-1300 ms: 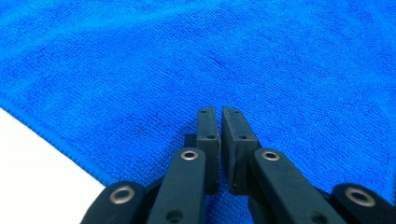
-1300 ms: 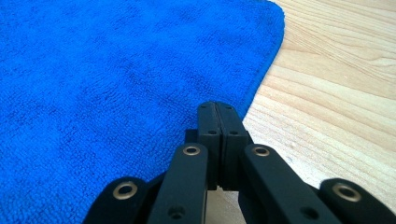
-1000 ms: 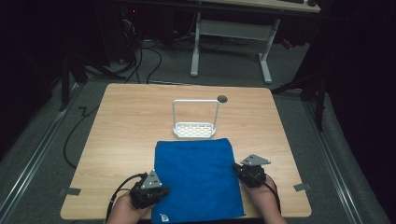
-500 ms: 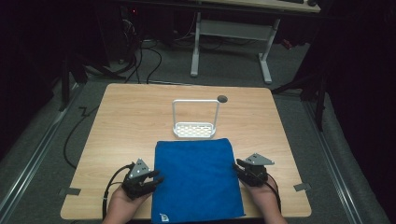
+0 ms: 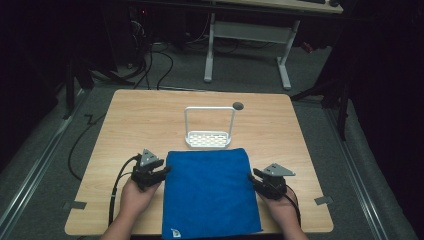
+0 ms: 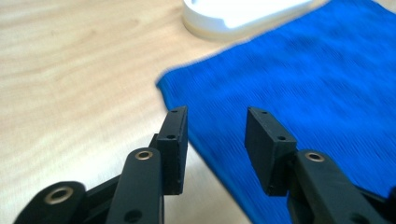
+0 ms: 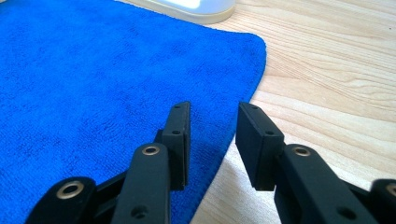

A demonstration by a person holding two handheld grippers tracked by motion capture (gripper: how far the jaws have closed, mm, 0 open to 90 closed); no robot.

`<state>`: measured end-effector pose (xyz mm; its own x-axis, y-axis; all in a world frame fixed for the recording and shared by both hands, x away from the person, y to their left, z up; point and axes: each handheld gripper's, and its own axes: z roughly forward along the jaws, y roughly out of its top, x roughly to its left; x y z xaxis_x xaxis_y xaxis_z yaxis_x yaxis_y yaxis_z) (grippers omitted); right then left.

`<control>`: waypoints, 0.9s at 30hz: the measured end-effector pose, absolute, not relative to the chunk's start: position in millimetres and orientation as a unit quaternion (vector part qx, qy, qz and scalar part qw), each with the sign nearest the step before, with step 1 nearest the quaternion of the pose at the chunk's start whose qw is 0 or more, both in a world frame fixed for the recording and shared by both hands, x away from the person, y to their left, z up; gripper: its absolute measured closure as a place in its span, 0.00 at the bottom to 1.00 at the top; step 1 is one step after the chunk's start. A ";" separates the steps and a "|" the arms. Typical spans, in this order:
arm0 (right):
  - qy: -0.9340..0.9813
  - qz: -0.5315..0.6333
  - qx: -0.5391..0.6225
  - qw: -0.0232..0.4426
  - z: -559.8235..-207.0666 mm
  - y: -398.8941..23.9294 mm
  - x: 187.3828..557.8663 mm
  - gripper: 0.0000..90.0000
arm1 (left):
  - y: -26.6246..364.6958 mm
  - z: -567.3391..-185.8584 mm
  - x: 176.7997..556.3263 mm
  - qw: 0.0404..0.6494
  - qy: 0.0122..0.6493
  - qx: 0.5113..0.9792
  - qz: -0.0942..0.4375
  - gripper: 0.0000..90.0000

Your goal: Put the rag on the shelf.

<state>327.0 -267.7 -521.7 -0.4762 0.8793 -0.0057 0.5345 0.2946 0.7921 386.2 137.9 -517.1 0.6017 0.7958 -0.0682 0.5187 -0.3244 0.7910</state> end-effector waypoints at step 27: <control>0.753 0.348 0.513 0.220 -513.9 -257.2 407.6 0.69 | 124.7 -534.3 435.9 0.390 0.449 0.788 0.158 0.86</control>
